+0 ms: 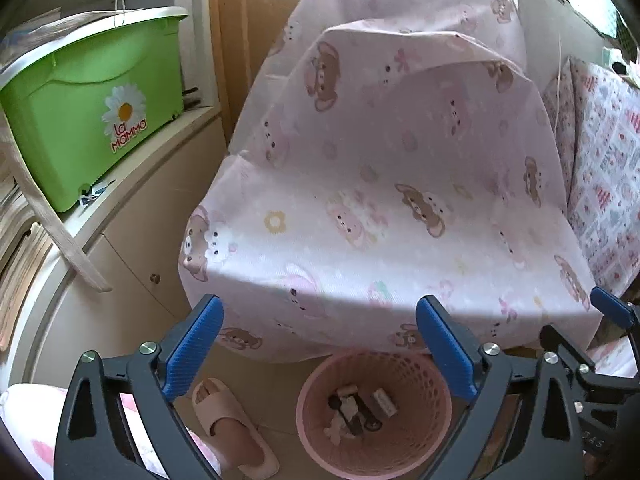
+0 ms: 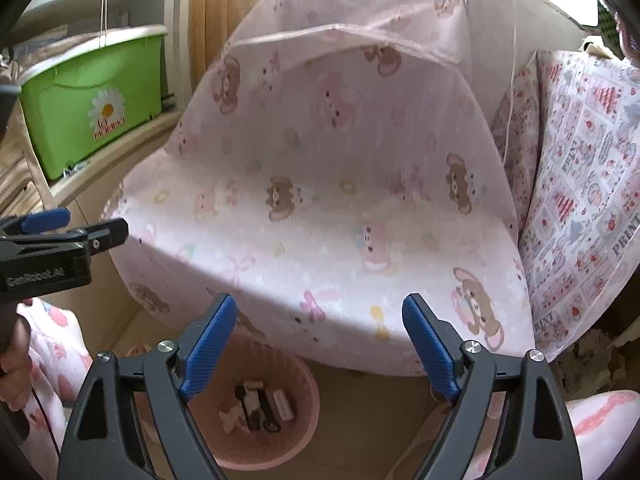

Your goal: Collect trash

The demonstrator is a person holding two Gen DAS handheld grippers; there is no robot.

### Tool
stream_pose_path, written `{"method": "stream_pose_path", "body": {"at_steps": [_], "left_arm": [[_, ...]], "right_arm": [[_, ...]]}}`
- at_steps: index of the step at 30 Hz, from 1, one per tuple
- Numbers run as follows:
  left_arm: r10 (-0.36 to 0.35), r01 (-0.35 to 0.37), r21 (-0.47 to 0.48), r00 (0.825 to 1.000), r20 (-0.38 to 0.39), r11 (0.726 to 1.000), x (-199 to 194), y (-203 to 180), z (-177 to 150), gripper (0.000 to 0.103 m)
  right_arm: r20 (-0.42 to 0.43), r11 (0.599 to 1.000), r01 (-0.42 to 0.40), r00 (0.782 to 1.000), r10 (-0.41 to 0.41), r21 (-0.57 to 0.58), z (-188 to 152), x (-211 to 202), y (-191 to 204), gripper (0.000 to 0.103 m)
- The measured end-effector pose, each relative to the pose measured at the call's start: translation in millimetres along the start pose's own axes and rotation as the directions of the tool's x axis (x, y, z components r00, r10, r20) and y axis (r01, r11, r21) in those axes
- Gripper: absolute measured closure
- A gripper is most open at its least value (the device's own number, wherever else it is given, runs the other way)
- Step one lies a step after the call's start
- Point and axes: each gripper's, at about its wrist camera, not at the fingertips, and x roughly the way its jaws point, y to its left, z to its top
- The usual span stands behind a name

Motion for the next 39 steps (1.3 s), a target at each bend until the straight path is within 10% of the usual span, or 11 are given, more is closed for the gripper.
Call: {"method": "stream_pose_path", "body": {"at_steps": [39], "left_arm": [[-0.021,0.021,0.013,1.0,-0.008,1.0,2.6,-8.2,-2.4,0.004]], "right_arm": [[-0.002,0.995,0.057,0.998,-0.057,0.08,-4.0,3.8,-7.9,0.01]]}}
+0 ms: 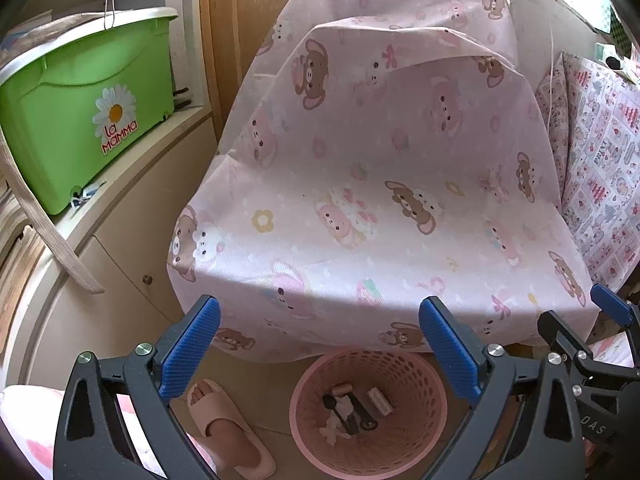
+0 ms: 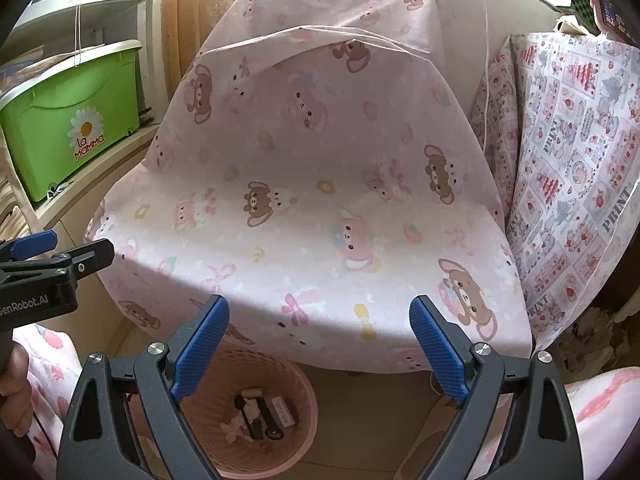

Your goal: Collect trash

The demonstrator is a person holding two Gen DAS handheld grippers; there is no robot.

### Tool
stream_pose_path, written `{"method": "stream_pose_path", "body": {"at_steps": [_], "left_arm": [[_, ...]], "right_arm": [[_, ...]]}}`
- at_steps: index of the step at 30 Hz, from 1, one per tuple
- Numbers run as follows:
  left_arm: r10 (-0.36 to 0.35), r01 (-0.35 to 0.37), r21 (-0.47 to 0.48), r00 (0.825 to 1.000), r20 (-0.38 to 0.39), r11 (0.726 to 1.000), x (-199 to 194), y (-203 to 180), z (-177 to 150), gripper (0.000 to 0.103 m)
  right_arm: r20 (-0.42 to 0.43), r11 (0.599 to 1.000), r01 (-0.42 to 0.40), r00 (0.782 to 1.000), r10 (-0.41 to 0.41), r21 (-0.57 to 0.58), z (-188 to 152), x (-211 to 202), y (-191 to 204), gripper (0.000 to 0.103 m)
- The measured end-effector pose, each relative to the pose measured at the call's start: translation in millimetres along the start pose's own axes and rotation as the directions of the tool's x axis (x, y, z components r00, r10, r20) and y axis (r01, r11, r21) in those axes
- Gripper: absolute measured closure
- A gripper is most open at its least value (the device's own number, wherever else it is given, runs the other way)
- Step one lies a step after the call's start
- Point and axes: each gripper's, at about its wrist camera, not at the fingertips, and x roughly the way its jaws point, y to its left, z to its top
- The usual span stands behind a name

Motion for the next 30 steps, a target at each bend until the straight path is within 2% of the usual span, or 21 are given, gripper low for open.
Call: {"method": "stream_pose_path", "body": {"at_steps": [20,30], "left_arm": [[-0.038,0.038,-0.021,0.999,0.0,0.999,-1.8,3.3,2.1,0.004],[-0.027,0.027,-0.015,1.0,0.0,1.0,-0.2,1.6,1.8,0.004]], "right_arm": [[0.002,1.0,0.008,1.0,-0.008,-0.004,0.5,1.0,0.2,0.01],[0.003,1.0,0.002,1.0,-0.002,-0.002,1.4,0.2,1.3,0.01]]}}
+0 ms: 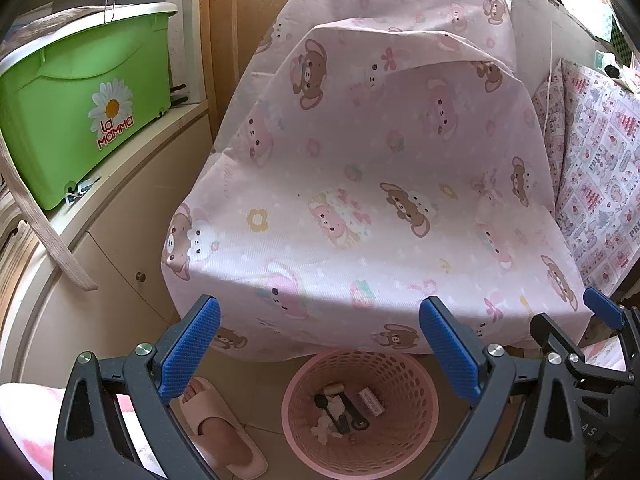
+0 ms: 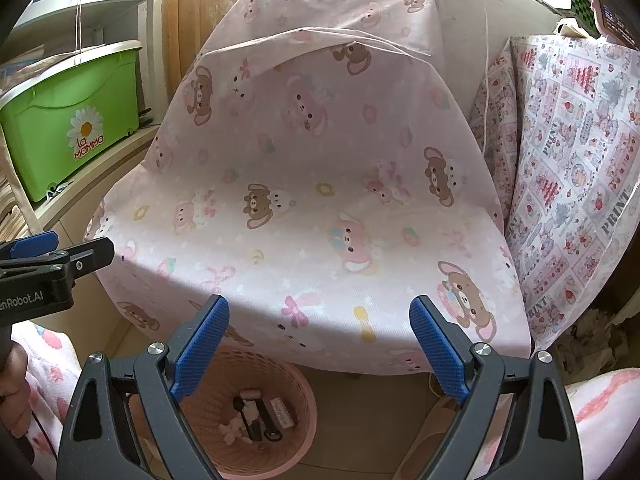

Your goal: Collect trash

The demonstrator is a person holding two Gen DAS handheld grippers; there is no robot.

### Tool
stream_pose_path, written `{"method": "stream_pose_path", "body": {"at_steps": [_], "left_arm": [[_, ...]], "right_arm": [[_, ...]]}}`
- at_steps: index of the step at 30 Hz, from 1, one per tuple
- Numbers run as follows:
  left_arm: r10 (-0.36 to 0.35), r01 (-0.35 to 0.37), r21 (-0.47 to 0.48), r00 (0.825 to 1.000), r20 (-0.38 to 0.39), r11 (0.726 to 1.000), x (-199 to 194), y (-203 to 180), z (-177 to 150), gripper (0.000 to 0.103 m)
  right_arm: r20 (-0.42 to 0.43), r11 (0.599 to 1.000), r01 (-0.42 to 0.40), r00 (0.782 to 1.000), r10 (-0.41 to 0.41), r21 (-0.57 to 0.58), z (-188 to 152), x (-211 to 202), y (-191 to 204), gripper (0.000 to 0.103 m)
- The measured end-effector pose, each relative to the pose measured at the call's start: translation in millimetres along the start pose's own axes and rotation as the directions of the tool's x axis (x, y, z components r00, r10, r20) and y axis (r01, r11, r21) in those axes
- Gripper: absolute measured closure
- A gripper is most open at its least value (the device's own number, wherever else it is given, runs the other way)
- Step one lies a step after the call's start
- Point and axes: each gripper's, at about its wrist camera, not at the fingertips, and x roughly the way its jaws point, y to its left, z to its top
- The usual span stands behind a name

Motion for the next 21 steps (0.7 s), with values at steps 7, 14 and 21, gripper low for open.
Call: {"method": "stream_pose_path", "body": {"at_steps": [7,14,21], "left_arm": [[-0.004,0.004,0.003,1.0,-0.002,1.0,0.8,-0.6,0.9,0.004],[-0.003,0.003,0.004,1.0,0.0,1.0,0.1,-0.9,0.6,0.003],[-0.006,0.006,0.006,1.0,0.01,1.0,-2.2,-0.7,0.4,0.003]], "right_arm": [[0.002,1.0,0.0,1.0,0.0,0.004,0.0,-1.0,-0.2,0.01],[0.002,1.0,0.002,1.0,-0.002,0.006,0.2,-1.8,0.5,0.01],[0.002,1.0,0.002,1.0,-0.002,0.007,0.3,-1.8,0.7,0.01]]}}
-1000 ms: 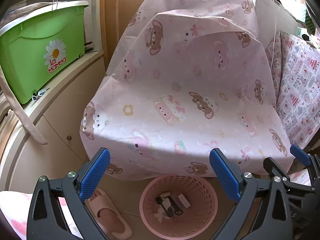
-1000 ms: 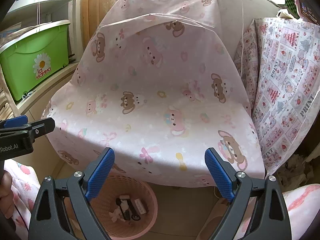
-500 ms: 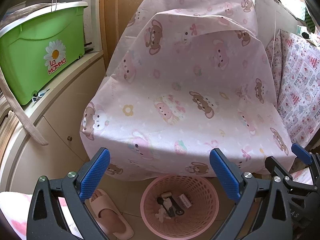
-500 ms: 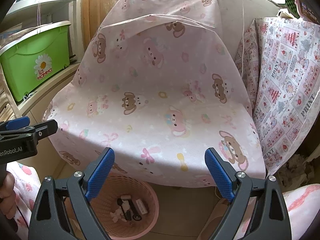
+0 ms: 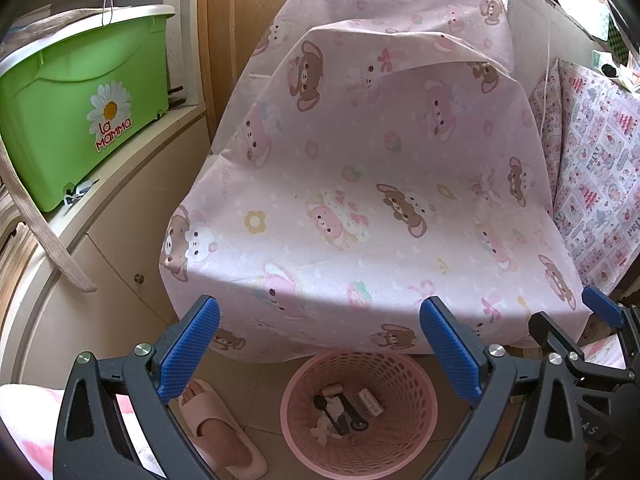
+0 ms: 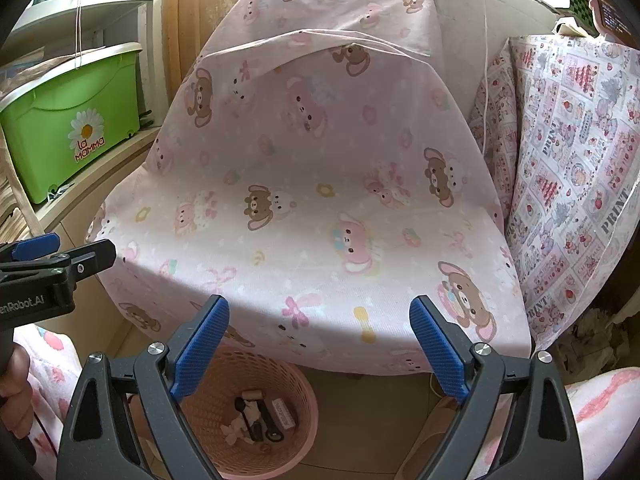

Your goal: Collect trash

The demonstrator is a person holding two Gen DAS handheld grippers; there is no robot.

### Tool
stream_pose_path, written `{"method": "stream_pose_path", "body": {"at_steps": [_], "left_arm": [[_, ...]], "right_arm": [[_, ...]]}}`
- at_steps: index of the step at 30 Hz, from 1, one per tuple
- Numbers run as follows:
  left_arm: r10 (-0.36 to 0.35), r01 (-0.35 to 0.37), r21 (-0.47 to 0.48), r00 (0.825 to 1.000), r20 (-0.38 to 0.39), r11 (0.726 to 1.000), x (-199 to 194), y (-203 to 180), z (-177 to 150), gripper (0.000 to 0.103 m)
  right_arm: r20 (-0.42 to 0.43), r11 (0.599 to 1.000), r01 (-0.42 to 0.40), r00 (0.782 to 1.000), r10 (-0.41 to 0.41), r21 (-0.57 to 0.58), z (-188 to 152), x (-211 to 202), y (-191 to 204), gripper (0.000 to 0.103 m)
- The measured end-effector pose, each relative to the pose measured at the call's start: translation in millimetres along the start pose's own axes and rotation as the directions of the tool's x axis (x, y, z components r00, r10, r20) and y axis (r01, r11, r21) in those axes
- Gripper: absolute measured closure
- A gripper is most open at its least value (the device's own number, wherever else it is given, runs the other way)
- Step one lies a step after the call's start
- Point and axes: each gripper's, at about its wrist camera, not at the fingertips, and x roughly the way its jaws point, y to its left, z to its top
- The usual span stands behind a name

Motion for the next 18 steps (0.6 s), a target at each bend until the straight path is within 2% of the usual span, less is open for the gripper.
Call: {"method": "stream_pose_path", "body": {"at_steps": [11,18], "left_arm": [[0.004,-0.005,0.018,1.0,0.018,1.0,-3.9,-3.0,-0.5,0.003],[-0.003,0.003,0.009,1.0,0.004,1.0,-1.8,-1.8,-0.4,0.002]], "right_arm": [[0.0,1.0,-0.001,1.0,0.001,-0.001,0.3,0.4,0.4,0.01],[-0.002,1.0,0.0,1.0,0.0,-0.001,0.1,0.4,1.0,0.01]]}}
